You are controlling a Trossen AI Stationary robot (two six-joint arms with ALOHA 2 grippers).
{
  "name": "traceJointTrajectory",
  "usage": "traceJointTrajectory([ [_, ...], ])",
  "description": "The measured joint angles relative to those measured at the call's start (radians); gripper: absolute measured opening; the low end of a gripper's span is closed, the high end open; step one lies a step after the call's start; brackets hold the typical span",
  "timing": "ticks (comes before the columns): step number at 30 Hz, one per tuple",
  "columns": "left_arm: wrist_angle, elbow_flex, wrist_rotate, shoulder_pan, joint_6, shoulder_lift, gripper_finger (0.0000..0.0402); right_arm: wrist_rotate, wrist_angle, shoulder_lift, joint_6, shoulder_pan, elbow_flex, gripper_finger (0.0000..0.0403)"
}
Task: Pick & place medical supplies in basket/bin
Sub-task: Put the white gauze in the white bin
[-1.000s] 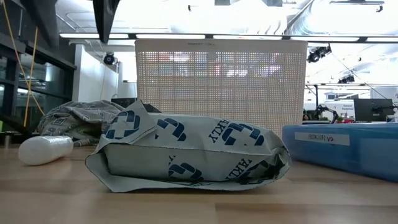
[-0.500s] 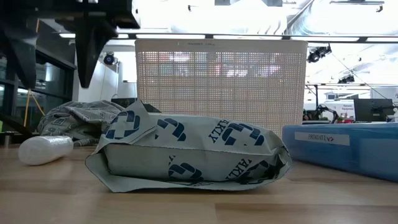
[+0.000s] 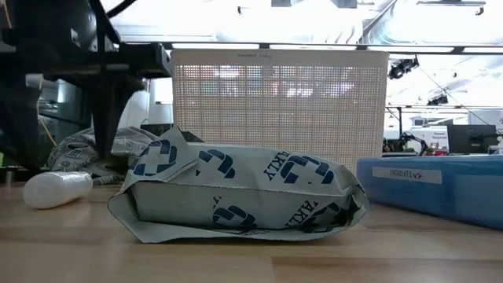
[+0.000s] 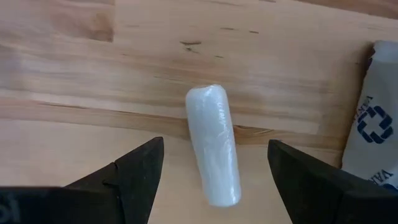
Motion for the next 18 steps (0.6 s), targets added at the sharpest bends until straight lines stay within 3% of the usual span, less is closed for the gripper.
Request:
traceJointTrajectory([
  [18,0.059,-0.067,0.022,0.010,-0.026,0.019,0.0319,0.000,0.000,0.000,0.000,0.000,0.000,0.0277],
])
